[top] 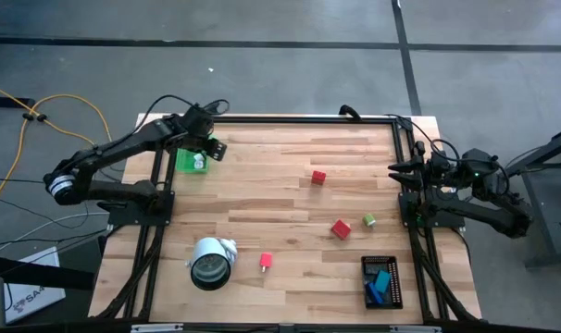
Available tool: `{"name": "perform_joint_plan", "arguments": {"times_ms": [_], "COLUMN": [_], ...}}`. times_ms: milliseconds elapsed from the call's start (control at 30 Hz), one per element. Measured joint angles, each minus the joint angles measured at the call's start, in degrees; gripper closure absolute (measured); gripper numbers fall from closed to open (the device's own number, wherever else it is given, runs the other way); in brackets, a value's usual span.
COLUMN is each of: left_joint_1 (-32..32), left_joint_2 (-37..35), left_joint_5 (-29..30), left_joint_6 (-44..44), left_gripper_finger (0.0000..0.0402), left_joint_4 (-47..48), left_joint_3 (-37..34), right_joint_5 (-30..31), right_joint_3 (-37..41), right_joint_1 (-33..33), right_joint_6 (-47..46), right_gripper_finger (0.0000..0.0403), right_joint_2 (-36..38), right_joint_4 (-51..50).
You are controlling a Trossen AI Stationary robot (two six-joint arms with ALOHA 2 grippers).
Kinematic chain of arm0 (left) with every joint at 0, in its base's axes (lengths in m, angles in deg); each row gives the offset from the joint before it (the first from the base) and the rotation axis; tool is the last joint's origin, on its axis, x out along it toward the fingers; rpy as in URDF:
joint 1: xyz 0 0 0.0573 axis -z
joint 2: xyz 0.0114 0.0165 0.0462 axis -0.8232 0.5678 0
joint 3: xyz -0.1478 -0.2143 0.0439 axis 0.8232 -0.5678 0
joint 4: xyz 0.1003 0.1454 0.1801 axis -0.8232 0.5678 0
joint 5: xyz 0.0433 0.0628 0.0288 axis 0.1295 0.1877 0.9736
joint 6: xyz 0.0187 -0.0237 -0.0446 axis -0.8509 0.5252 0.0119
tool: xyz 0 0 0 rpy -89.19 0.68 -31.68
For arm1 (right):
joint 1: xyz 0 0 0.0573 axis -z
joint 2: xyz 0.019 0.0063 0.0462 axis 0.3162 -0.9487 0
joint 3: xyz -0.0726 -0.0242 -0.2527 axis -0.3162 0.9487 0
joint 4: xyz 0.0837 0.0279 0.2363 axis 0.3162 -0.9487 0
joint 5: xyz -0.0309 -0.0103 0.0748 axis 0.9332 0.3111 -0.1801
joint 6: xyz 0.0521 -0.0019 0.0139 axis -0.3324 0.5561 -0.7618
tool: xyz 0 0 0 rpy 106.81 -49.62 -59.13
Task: Pick & Place Office items
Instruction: Put the pink charger adapter into the green bin
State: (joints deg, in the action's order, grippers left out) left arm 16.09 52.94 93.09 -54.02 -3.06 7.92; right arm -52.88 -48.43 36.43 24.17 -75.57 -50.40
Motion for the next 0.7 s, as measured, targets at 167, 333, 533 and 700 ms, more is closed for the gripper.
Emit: {"name": "perform_joint_plan", "arguments": {"times_ms": [167,333,533,700], "left_joint_1": [7.0,13.0,18.7,23.6], "left_joint_2": [3.8,7.0,10.3,14.0], "left_joint_5": [0.2,1.9,2.1,2.6], "left_joint_6": [-2.2,-5.1,-5.0,-4.9], "left_gripper_finger": [0.0234,0.0234,0.0234,0.0234], "left_joint_4": [0.0,0.2,0.2,0.2], "left_joint_3": [5.2,9.3,12.2,15.9], "right_joint_5": [0.0,0.0,0.0,0.0], "right_joint_3": [0.0,0.0,0.0,0.0], "right_joint_1": [0.0,0.0,0.0,0.0], "right_joint_6": [0.0,0.0,0.0,0.0], "right_gripper_finger": [0.0316,0.0316,0.0316,0.0316], "right_joint_2": [0.0,0.0,0.0,0.0], "right_joint_4": [0.0,0.0,0.0,0.0]}}
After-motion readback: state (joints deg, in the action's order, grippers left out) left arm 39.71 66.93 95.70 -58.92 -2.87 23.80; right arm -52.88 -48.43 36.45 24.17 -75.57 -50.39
